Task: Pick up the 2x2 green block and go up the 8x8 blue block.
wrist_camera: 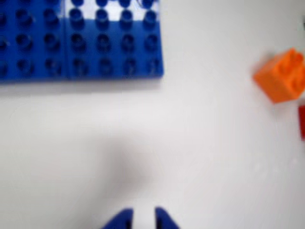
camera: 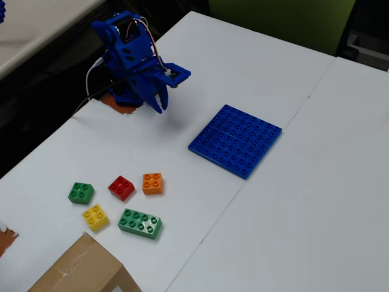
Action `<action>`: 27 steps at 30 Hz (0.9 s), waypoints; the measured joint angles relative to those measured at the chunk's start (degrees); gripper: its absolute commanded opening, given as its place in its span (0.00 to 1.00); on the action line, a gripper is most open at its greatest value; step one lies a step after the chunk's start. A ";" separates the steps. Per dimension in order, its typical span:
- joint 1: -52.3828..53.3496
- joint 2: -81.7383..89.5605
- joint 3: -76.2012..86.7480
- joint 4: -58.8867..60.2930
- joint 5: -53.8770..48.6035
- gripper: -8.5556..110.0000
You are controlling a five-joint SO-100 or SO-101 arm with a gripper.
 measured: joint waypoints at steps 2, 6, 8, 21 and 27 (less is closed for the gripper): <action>3.43 -5.54 -6.86 2.02 4.48 0.22; 9.32 -20.04 -20.39 5.36 5.01 0.33; 14.24 -29.18 -26.46 6.33 4.04 0.36; 35.77 -70.66 -53.79 -0.62 -11.43 0.49; 41.75 -80.42 -63.90 -3.16 -17.75 0.48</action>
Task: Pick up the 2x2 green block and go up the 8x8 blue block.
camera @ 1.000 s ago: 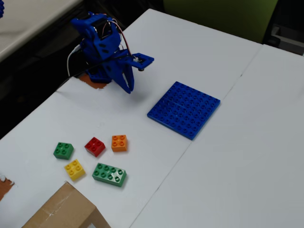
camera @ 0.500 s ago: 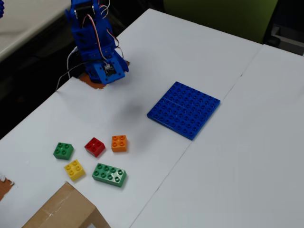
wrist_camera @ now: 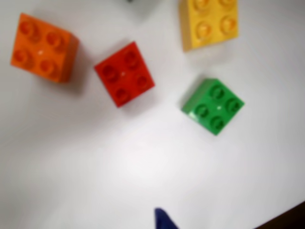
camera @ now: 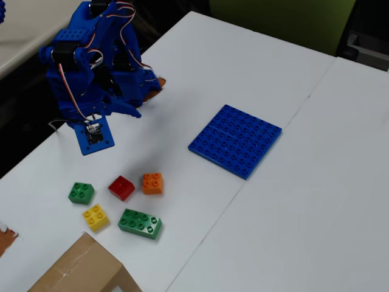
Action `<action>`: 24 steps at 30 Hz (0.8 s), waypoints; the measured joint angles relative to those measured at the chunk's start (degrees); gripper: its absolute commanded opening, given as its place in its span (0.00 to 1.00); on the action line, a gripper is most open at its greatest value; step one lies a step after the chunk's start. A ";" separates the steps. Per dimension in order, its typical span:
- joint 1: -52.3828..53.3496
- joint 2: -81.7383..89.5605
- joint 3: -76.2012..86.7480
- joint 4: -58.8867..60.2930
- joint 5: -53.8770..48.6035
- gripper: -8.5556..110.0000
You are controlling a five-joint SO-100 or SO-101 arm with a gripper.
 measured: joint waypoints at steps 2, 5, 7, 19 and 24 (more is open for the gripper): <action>1.67 -2.29 -1.49 -1.76 -0.53 0.46; 3.16 -6.15 -3.52 -3.69 -0.79 0.45; 3.43 -9.05 -5.71 -4.39 -1.14 0.45; 7.56 -27.51 -23.20 -6.33 -2.72 0.43; 8.96 -32.70 -29.00 -5.01 -1.67 0.43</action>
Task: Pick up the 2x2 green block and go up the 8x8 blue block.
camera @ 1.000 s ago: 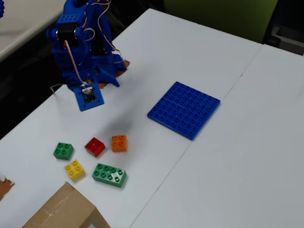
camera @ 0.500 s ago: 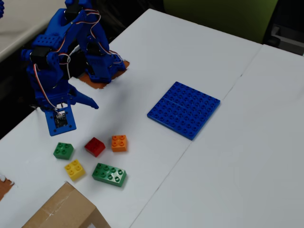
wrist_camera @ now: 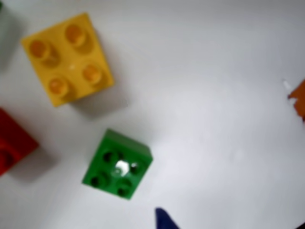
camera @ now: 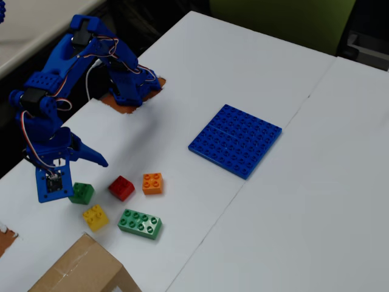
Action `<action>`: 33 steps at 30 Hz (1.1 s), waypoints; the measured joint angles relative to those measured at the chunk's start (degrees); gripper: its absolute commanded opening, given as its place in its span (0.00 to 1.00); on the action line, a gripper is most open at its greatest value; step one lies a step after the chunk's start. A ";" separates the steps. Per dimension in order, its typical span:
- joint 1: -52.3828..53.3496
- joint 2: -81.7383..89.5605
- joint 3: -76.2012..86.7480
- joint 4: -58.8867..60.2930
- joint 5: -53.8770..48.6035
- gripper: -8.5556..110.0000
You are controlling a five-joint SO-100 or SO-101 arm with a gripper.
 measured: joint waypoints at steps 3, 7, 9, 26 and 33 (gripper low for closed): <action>0.26 -2.46 -4.31 3.87 2.37 0.42; 0.00 -4.66 -5.19 4.83 7.21 0.42; -0.44 -6.15 -5.98 4.83 9.32 0.42; 1.32 -15.47 -16.70 6.42 9.05 0.38; 1.41 -19.60 -19.42 6.42 9.05 0.35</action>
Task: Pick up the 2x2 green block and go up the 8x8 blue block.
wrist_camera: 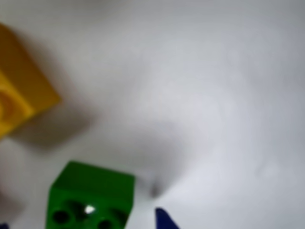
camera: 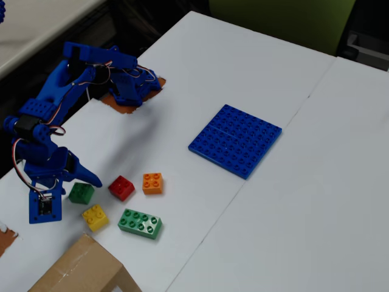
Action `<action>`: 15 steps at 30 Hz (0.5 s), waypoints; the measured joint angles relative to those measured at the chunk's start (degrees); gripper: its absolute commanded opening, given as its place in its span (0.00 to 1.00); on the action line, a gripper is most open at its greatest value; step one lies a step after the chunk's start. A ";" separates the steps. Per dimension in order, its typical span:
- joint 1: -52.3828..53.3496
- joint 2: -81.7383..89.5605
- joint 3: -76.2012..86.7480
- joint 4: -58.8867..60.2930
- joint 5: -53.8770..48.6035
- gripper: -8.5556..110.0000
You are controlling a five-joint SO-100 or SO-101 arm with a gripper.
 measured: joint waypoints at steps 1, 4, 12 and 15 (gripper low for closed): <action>0.00 -0.18 0.00 0.00 0.00 0.33; 0.00 -0.18 0.00 0.00 0.00 0.30; -0.35 -0.88 -0.44 -0.44 1.58 0.21; -0.70 -0.88 -0.44 -0.44 2.02 0.18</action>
